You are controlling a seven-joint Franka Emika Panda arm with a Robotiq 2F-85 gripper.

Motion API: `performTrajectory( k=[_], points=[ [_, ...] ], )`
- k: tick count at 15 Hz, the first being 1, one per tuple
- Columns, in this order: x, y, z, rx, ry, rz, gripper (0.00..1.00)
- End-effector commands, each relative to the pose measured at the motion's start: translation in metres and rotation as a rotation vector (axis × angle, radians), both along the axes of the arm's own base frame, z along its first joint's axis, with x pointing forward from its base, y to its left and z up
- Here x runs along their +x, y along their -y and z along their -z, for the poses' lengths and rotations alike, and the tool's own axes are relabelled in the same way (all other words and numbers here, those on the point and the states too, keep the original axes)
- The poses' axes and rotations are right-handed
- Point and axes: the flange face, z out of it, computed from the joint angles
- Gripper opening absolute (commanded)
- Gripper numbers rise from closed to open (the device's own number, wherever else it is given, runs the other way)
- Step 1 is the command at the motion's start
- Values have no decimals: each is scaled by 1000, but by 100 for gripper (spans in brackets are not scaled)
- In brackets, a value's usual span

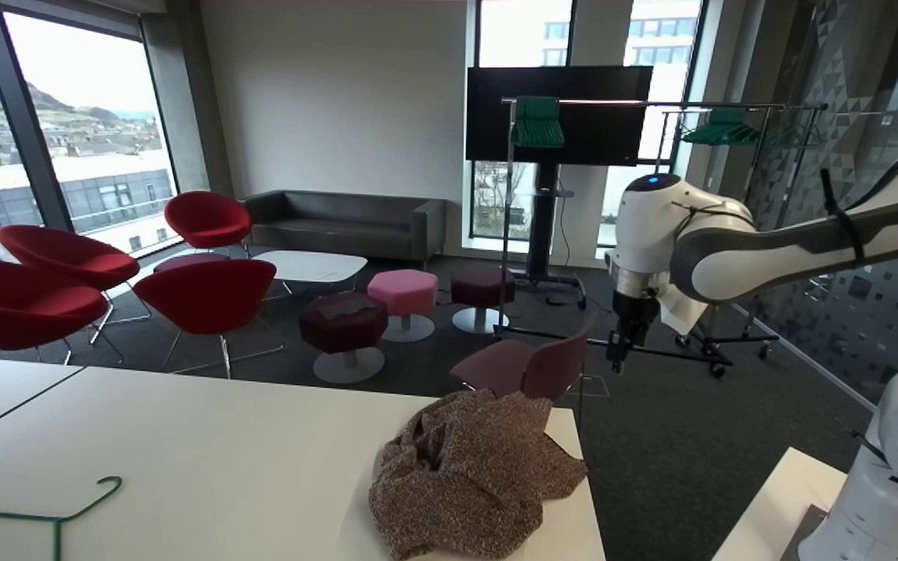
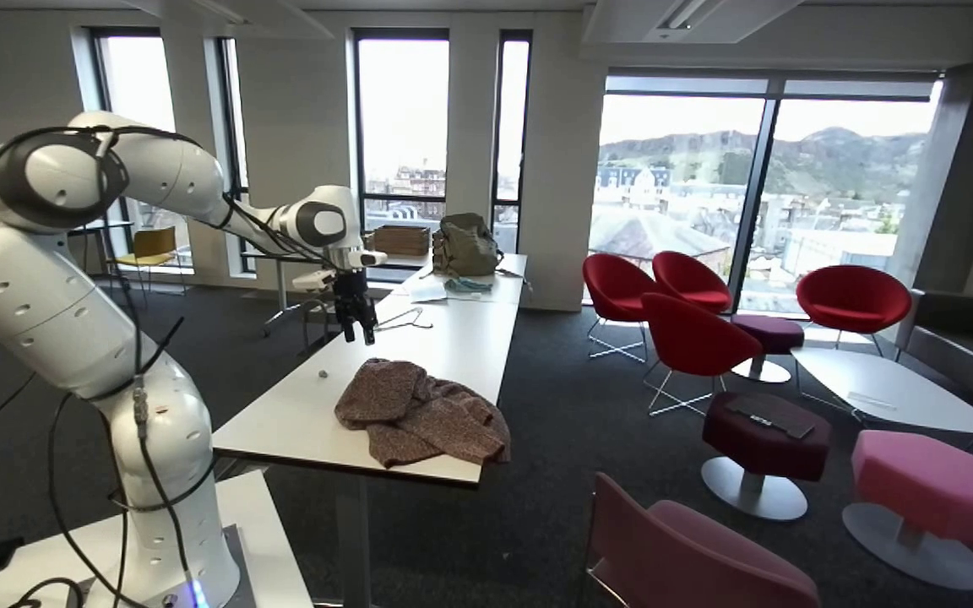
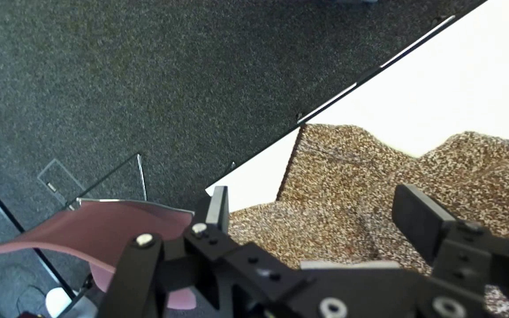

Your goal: Hang the jersey on the back of the chair

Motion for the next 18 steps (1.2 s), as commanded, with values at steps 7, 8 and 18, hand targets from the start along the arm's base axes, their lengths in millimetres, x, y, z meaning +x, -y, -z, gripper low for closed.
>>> performTrajectory(
  k=[7, 8, 18],
  points=[
    [40, -68, 19, -20, -46, -122, 100],
    [41, -68, 19, -19, -45, -120, 100],
    [65, -153, 119, -256, -117, -473, 100]
  ],
)
